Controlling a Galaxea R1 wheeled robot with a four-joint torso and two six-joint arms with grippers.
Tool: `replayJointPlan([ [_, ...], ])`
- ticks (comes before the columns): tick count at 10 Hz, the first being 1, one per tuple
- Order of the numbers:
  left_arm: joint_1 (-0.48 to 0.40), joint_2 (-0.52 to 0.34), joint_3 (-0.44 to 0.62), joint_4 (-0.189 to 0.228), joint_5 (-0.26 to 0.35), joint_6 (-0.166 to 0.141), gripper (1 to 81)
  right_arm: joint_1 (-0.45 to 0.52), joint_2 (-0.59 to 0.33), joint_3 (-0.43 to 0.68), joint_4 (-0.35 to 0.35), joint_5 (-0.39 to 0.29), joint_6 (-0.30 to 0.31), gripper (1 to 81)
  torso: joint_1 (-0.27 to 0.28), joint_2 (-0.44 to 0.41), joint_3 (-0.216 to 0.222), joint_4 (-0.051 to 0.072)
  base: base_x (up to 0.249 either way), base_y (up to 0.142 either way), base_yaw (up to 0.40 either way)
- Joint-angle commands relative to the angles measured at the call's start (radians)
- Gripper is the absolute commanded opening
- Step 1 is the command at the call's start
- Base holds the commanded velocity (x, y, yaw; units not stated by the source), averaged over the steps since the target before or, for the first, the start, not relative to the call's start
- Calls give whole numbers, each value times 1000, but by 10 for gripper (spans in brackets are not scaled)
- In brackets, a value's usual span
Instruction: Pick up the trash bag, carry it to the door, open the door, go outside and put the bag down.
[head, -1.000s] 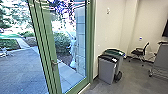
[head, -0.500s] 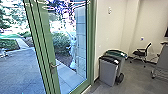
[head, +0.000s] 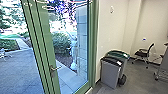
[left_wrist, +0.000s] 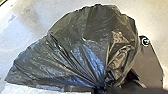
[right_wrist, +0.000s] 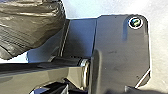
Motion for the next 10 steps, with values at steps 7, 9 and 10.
replayJointPlan([
  [7,-71,-4,-1,10,41,5,10,43,8,3,-10,-62,-7,811,0,0,0,0,146,0,0],
  [9,-71,-5,0,10,41,5,10,43,8,3,-10,-62,-7,811,0,0,0,0,139,0,0],
  [10,-71,-5,0,8,41,4,10,43,8,3,-11,-62,-7,811,0,0,0,0,138,0,0],
])
